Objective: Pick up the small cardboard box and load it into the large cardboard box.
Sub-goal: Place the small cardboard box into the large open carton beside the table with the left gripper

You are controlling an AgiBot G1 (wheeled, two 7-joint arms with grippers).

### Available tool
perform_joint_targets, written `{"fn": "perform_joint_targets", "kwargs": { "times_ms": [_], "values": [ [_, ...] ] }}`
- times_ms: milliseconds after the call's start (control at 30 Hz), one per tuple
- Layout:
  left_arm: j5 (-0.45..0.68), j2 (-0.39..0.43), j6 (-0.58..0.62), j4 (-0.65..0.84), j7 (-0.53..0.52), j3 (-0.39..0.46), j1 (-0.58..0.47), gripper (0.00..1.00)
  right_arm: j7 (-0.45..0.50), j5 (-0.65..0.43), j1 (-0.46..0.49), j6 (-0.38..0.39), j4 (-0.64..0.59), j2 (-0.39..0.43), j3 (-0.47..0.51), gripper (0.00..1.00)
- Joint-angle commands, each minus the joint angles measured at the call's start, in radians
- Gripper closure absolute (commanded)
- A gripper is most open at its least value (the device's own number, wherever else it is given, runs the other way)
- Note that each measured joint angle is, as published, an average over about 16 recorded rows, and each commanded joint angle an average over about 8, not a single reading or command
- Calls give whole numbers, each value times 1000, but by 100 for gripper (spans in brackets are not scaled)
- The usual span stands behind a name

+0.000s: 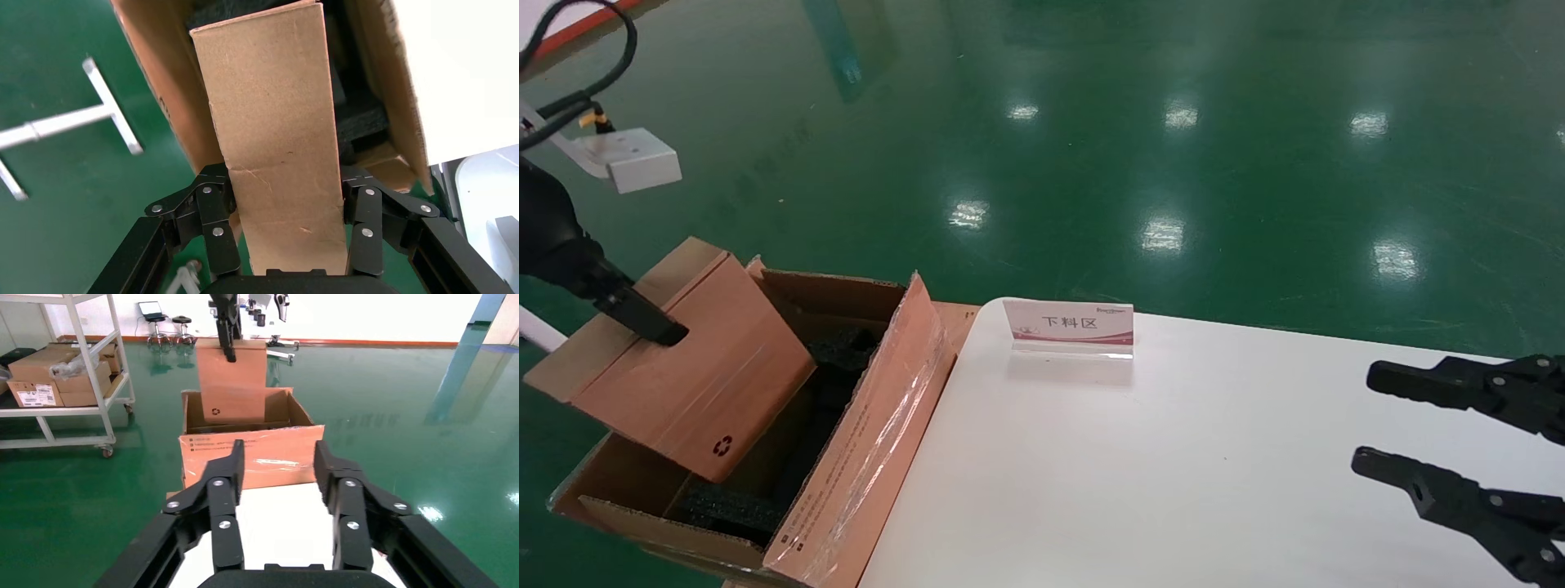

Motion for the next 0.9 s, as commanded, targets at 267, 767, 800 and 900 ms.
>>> {"fn": "perform_joint_targets", "kwargs": {
  "times_ms": [267,767,800,900],
  "values": [
    [-28,-16,-62,43,-26,13,77,100,0,0,0,0,0,0,-1,0],
    [-33,-17,-116,80,-30,29,189,100,-1,1,0,1,0,1,-1,0],
    [-30,-17,-120,82,-30,30,195,100,-1,1,0,1,0,1,-1,0],
    [-24,-15,-132,88,-30,34,212,100,-1,1,0,1,0,1,-2,0]
  ]
}}
